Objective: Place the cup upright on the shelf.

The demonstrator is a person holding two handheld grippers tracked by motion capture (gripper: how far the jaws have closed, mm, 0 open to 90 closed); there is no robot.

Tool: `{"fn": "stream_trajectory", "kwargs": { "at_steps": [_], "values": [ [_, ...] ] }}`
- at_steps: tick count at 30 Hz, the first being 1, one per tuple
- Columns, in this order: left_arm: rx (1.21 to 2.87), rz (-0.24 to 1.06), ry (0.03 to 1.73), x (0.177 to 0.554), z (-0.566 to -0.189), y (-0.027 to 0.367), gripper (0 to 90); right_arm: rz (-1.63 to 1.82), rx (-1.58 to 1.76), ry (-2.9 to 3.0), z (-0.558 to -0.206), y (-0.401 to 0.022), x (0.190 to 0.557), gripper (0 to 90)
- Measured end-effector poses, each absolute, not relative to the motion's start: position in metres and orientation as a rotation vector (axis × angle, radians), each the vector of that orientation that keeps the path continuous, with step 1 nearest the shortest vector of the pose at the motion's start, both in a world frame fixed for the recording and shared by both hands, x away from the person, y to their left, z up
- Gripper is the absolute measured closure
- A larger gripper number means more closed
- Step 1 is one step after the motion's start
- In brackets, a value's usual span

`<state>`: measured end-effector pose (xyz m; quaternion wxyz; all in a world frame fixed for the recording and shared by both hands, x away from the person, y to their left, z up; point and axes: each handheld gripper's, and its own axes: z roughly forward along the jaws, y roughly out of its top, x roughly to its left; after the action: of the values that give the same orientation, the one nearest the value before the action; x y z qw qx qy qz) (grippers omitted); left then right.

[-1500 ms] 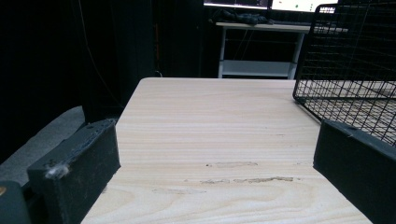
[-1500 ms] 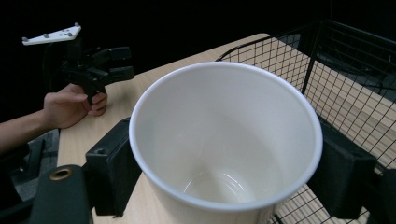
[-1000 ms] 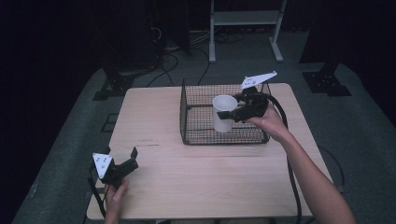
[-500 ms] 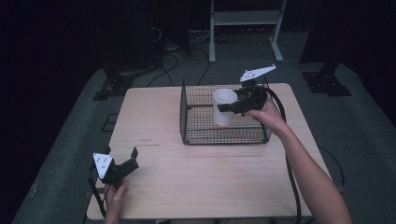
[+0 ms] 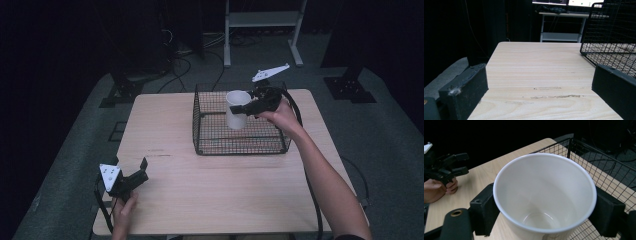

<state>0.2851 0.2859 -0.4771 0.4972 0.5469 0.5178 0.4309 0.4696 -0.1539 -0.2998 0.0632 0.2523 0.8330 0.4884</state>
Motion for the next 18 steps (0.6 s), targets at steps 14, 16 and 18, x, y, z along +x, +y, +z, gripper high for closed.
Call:
{"fn": "stream_trajectory", "kwargs": {
  "at_steps": [14,16,18],
  "values": [
    [1.324,1.046,1.258,0.286,-0.477,0.286,0.0,1.493,0.778,2.516,-0.305,-0.143,0.49,19.5],
    [1.324,1.046,1.257,0.286,-0.477,0.286,0.0,1.498,0.798,2.521,-0.309,-0.143,0.495,19.5],
    [1.325,1.048,1.258,0.286,-0.477,0.286,0.0,1.499,0.805,2.528,-0.313,-0.143,0.498,19.5]
  ]
}}
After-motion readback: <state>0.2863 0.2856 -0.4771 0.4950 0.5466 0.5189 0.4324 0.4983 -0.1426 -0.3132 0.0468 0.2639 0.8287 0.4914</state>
